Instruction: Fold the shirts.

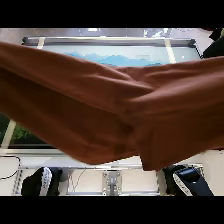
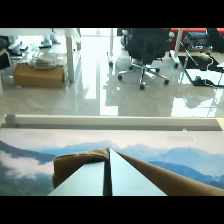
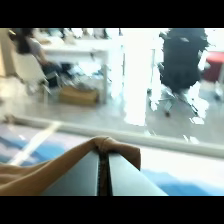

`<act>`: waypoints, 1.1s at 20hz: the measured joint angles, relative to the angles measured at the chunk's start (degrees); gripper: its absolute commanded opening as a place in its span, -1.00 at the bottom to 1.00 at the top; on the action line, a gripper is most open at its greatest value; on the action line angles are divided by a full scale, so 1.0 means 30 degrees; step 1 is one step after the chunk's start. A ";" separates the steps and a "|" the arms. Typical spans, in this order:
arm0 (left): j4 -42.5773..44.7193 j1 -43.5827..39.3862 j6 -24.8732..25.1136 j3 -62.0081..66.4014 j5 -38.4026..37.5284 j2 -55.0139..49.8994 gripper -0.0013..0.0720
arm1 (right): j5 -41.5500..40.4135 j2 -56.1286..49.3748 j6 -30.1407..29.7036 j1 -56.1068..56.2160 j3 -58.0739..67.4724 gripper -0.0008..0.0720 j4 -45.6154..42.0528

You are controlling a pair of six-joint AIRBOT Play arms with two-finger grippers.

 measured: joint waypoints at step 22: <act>0.2805 -0.7752 -0.1508 0.1683 0.8087 -2.0043 0.97 | -1.5103 -2.0036 0.0131 -0.3963 -0.4335 0.35 0.7759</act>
